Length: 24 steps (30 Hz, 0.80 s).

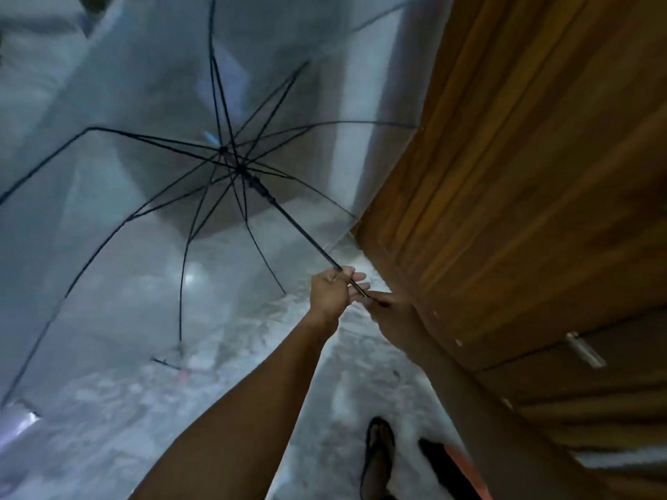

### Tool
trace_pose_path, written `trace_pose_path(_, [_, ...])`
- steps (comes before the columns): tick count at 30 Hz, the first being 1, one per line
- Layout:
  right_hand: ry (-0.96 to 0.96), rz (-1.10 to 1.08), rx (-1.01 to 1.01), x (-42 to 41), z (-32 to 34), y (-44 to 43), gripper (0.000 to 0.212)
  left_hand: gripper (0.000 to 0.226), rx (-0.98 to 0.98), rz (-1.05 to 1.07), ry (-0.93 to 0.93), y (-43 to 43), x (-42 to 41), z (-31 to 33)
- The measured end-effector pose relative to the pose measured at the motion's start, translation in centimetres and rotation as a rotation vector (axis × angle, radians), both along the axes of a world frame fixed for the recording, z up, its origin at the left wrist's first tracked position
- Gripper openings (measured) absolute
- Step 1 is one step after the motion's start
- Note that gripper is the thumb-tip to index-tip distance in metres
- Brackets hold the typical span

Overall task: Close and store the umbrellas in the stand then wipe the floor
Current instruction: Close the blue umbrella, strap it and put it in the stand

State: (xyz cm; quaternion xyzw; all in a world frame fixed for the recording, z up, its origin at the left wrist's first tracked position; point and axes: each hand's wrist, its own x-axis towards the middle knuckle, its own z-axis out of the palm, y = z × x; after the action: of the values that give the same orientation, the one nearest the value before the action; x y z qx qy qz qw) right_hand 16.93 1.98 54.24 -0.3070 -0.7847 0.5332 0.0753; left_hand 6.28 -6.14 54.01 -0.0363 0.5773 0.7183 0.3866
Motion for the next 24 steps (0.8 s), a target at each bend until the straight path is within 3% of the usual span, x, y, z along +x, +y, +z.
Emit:
trace_pose_path(3, [0.094,-0.13,0.014,2.4,4.5,-6.1,0.021,0.017,0.037,-0.124,0.062,-3.8,0.9,3.7])
trace_pose_path(10, [0.156,-0.518,-0.214,5.5,13.2,-16.9,0.018,0.015,0.029,-0.302,0.276,-9.8,3.7,14.1])
trace_pose_path(16, [0.094,-0.423,-0.049,9.5,17.6,-21.8,0.02,0.021,-0.079,-0.346,0.514,-13.7,6.4,20.5])
trace_pose_path(21, [0.086,-0.563,-0.019,15.6,21.8,-24.5,0.016,0.029,-0.382,-0.28,0.974,-19.6,10.1,24.6])
trace_pose_path(24, [0.107,-0.68,-0.018,20.3,23.9,-27.6,0.024,0.04,-0.436,-0.282,1.137,-23.0,13.8,25.6])
